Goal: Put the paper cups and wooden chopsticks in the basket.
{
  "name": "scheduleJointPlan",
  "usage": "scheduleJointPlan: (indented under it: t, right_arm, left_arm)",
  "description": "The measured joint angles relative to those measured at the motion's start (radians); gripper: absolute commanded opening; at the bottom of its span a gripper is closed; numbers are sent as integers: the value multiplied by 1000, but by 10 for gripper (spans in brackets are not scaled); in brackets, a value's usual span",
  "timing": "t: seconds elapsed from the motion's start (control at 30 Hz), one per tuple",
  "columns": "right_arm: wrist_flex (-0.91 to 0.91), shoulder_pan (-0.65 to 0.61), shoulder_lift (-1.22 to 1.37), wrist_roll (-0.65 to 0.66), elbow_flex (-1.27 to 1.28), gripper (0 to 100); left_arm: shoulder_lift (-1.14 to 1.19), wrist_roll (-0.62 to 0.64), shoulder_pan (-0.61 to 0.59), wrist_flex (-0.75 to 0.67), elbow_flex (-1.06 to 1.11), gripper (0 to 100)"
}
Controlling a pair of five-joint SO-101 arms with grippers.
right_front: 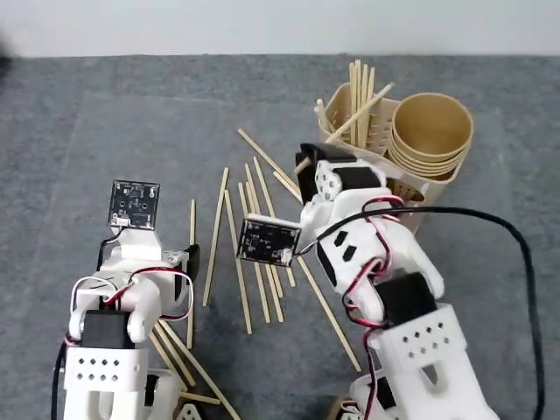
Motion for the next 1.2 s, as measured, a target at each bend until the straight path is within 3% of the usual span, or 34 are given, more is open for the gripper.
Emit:
scheduleJointPlan:
  t: [0.4,1.2]
  right_arm:
    - [153,0,-14,-190,-265,11]
    - [227,71,-8,-543,-279,11]
  left_arm:
    - [0,-6,0,0,18,206]
    - [0,-40,-6,0,35,206]
